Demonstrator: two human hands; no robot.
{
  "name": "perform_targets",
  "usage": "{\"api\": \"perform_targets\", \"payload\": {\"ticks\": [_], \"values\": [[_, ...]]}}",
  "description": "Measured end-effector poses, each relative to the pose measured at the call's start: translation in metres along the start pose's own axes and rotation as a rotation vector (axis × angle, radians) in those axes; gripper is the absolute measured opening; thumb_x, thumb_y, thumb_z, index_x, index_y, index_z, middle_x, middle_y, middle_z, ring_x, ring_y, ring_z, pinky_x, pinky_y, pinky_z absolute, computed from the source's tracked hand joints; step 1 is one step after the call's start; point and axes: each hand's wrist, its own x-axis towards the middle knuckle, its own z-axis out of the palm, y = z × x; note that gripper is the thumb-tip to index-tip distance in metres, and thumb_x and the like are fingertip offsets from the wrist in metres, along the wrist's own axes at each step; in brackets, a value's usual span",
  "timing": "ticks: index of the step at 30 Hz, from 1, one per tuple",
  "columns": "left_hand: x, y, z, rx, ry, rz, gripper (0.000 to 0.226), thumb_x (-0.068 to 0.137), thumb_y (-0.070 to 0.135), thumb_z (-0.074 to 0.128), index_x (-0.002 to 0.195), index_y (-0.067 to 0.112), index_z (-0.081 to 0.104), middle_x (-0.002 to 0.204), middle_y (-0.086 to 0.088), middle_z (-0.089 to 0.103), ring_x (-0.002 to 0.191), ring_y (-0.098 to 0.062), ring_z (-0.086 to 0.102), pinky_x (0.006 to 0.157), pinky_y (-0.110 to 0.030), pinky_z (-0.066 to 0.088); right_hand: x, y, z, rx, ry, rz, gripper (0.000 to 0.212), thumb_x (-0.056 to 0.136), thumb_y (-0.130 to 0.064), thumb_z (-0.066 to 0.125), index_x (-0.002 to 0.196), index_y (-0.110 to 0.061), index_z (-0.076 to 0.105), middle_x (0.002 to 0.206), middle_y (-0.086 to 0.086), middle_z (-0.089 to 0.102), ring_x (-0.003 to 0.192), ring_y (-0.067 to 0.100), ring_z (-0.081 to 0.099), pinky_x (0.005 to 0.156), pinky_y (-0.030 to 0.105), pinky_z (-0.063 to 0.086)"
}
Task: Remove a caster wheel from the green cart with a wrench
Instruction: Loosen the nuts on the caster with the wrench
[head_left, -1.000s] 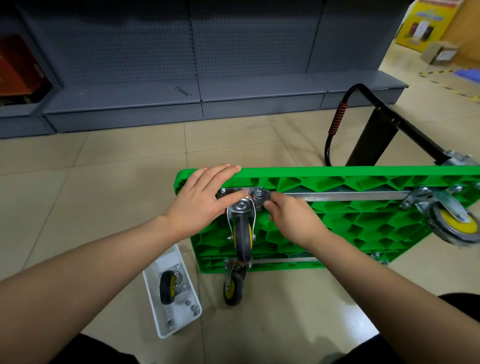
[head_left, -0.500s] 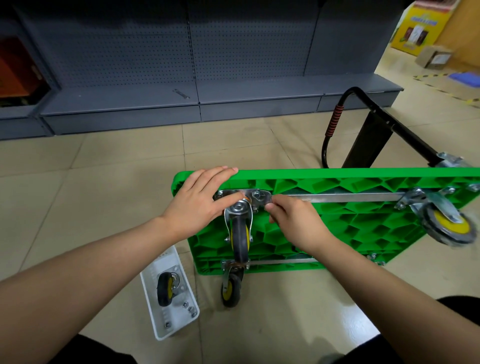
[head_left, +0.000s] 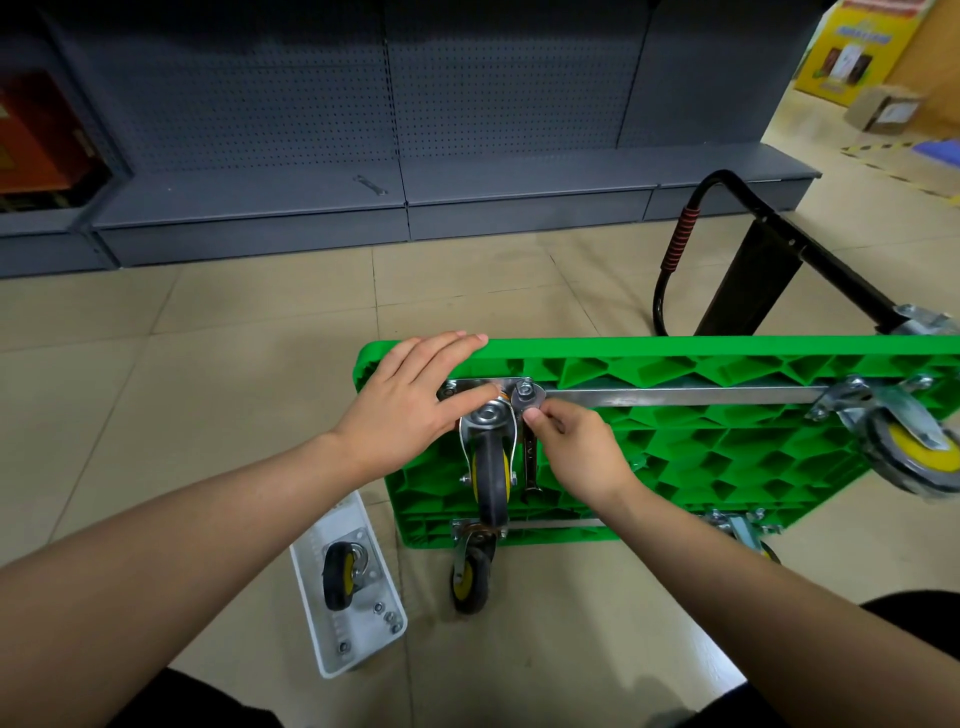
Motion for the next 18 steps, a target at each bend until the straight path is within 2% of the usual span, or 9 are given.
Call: {"api": "perform_targets", "payload": {"ticks": [2, 4, 7, 9, 11, 13, 15, 18], "values": [[0.000, 0.000, 0.000, -0.001, 0.001, 0.001, 0.043, 0.097, 0.023, 0.065, 0.139, 0.034, 0.059, 0.156, -0.015, 0.042, 0.140, -0.035, 0.045, 0.110, -0.045, 0.032, 0.001, -0.002, 0.001, 0.001, 0.002, -0.002, 0.032, 0.103, -0.032, 0.055, 0.074, -0.019, 0.059, 0.061, -0.004, 0.054, 0.058, 0.006, 0.043, 0.061, 0.028, 0.038], [0.000, 0.000, -0.001, -0.003, 0.001, 0.000, 0.045, 0.097, 0.023, 0.065, 0.140, 0.034, 0.058, 0.156, -0.015, 0.042, 0.141, -0.035, 0.044, 0.110, -0.045, 0.033, 0.002, -0.004, 0.000, -0.014, 0.005, -0.014, 0.031, 0.103, -0.031, 0.055, 0.074, -0.021, 0.060, 0.063, -0.004, 0.057, 0.060, 0.007, 0.045, 0.063, 0.029, 0.039], [0.000, 0.000, -0.001, -0.002, 0.002, -0.001, 0.047, 0.096, 0.022, 0.067, 0.141, 0.034, 0.058, 0.156, -0.015, 0.042, 0.141, -0.035, 0.044, 0.110, -0.045, 0.033, 0.003, -0.005, -0.001, -0.071, 0.020, -0.048, 0.028, 0.103, -0.029, 0.054, 0.084, -0.012, 0.065, 0.066, -0.003, 0.060, 0.065, 0.015, 0.049, 0.065, 0.032, 0.037], [0.001, 0.000, -0.001, -0.002, 0.000, 0.000, 0.047, 0.096, 0.022, 0.067, 0.140, 0.034, 0.058, 0.156, -0.015, 0.042, 0.141, -0.035, 0.044, 0.110, -0.046, 0.032, 0.004, -0.006, -0.005, -0.136, 0.017, -0.090, 0.029, 0.104, -0.027, 0.052, 0.081, -0.011, 0.062, 0.064, -0.005, 0.058, 0.063, 0.017, 0.052, 0.063, 0.033, 0.037], [0.000, 0.000, -0.001, 0.003, -0.001, 0.000, 0.046, 0.096, 0.023, 0.066, 0.140, 0.034, 0.058, 0.156, -0.015, 0.042, 0.141, -0.035, 0.044, 0.111, -0.046, 0.032, 0.006, -0.004, -0.011, -0.287, 0.024, -0.194, 0.026, 0.104, -0.026, 0.052, 0.085, -0.009, 0.059, 0.070, 0.005, 0.064, 0.069, 0.029, 0.056, 0.063, 0.039, 0.039], [0.000, 0.000, -0.001, 0.007, -0.003, 0.002, 0.046, 0.096, 0.023, 0.066, 0.140, 0.033, 0.058, 0.157, -0.015, 0.042, 0.141, -0.035, 0.044, 0.111, -0.045, 0.032, 0.009, -0.003, -0.021, -0.594, 0.124, -0.386, 0.019, 0.100, -0.024, 0.059, 0.088, -0.008, 0.060, 0.071, 0.015, 0.065, 0.071, 0.039, 0.055, 0.058, 0.040, 0.036], [0.000, 0.000, -0.001, 0.005, -0.006, 0.005, 0.046, 0.096, 0.022, 0.065, 0.140, 0.033, 0.058, 0.157, -0.015, 0.042, 0.141, -0.035, 0.044, 0.111, -0.045, 0.032, 0.011, -0.006, -0.029, -0.831, 0.215, -0.517, 0.017, 0.090, -0.021, 0.072, 0.082, -0.009, 0.063, 0.063, 0.013, 0.062, 0.067, 0.037, 0.056, 0.052, 0.037, 0.038], [0.001, 0.000, -0.002, 0.005, 0.001, 0.001, 0.043, 0.098, 0.023, 0.063, 0.139, 0.033, 0.059, 0.156, -0.015, 0.042, 0.140, -0.035, 0.045, 0.110, -0.045, 0.032, 0.008, -0.011, -0.035, -0.879, 0.241, -0.554, 0.021, 0.084, -0.020, 0.079, 0.074, -0.011, 0.062, 0.060, 0.008, 0.060, 0.065, 0.035, 0.056, 0.049, 0.036, 0.041]]}}
